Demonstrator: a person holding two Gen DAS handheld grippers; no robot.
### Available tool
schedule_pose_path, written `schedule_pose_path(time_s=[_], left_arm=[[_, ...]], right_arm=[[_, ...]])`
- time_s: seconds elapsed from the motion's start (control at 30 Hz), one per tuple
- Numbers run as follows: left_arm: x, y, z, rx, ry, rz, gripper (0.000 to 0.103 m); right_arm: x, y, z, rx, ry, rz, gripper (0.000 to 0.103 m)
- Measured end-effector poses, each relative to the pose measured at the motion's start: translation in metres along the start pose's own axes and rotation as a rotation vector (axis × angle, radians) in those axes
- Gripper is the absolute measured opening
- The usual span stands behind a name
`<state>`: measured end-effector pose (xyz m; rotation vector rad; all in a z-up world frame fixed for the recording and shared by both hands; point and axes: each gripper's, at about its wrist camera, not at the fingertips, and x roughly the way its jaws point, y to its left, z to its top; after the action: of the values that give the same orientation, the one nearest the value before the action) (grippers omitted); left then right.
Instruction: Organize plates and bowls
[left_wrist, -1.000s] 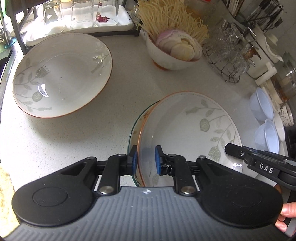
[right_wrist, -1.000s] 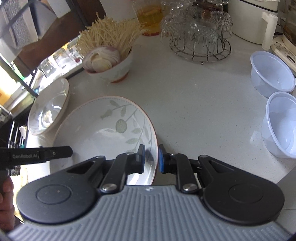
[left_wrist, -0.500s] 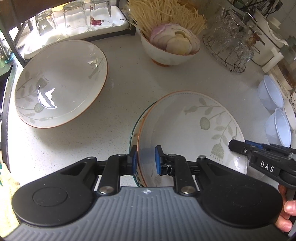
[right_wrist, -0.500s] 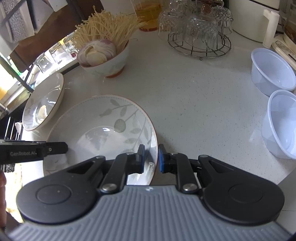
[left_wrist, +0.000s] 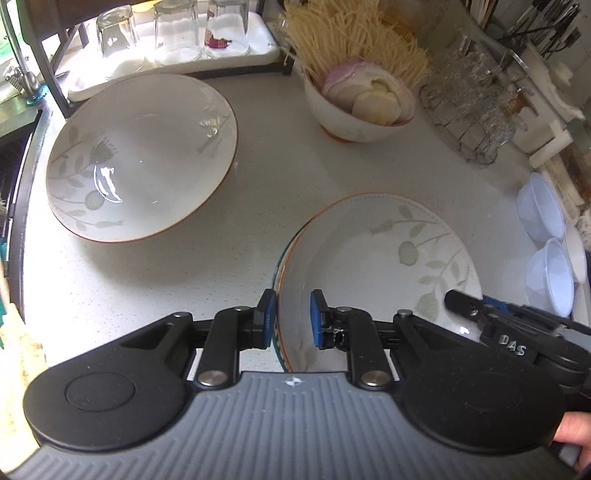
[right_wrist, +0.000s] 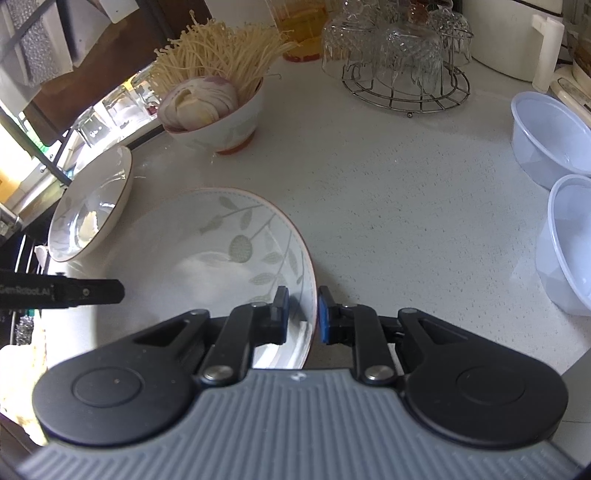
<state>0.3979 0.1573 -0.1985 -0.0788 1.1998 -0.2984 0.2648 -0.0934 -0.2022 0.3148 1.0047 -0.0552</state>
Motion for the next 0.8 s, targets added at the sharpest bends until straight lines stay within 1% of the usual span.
schedule_pose_path(time_s=[0.13,0.27,0.33,0.43,0.6,0.67,0.8], left_arm=[[-0.01,0.003,-0.005,-0.006,-0.02,-0.018,0.022],[-0.02,-0.001,-0.005,-0.003,-0.053,-0.024,0.022],[-0.027,-0.005,-0.005,0.001,-0.074,-0.028,0.022],[-0.04,-0.01,-0.004,0.006,-0.106,-0.041,0.022],[-0.078,-0.028,-0.003,0.035,-0.16,-0.061,0.022],[-0.095,-0.037,-0.004,0.059,-0.196,-0.06,0.027],[-0.119,-0.052,-0.005,0.101,-0.259,-0.067,0.029]], right_arm=[[0.0,0.0,-0.002,0.005,-0.003,0.004,0.021],[-0.005,-0.004,-0.002,0.047,-0.017,0.012,0.021],[-0.014,-0.006,-0.001,0.069,-0.056,0.011,0.022],[-0.03,-0.008,0.001,0.085,-0.106,0.039,0.022],[-0.062,-0.009,0.004,0.086,-0.177,0.061,0.022],[-0.077,-0.008,0.005,0.072,-0.207,0.074,0.022],[-0.106,-0.001,0.008,0.012,-0.267,0.085,0.022]])
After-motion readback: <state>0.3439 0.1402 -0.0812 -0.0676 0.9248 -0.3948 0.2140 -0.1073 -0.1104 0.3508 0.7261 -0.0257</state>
